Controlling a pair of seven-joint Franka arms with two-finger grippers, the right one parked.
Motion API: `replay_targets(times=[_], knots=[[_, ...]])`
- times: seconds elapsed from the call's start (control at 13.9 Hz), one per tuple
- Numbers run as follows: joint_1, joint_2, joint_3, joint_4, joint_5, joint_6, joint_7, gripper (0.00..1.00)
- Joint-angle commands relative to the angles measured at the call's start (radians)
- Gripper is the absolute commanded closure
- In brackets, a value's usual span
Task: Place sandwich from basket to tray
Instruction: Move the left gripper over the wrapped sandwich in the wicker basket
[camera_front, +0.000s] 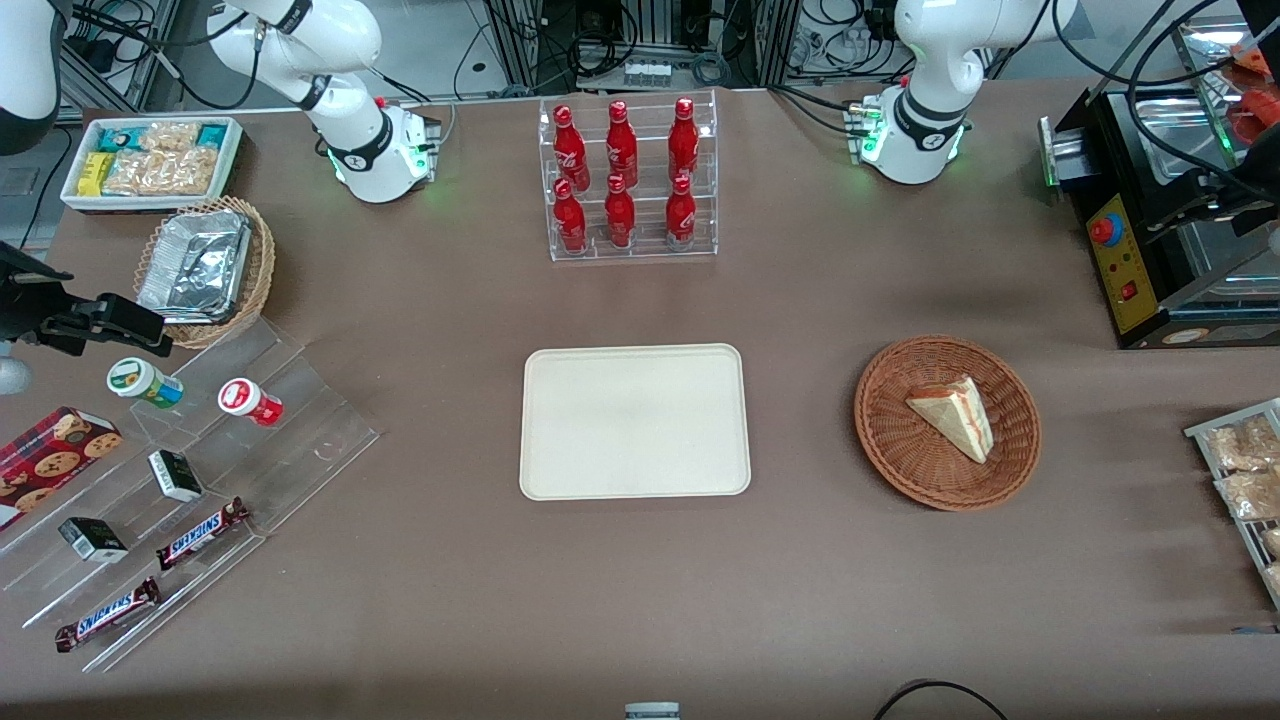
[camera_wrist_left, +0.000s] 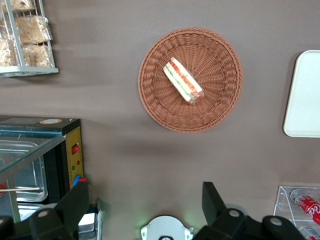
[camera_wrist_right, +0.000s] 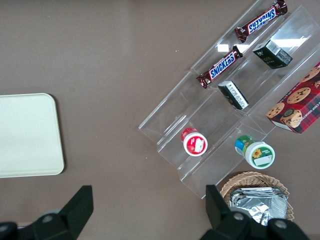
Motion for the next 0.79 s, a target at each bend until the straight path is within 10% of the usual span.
replay_targets(times=[0.0,0.72], knots=[[-0.003,0.005,0.004,0.021,-0.009,-0.029,0.022,0.00],[-0.005,0.115,-0.005,-0.117,-0.043,0.196,-0.264,0.00]])
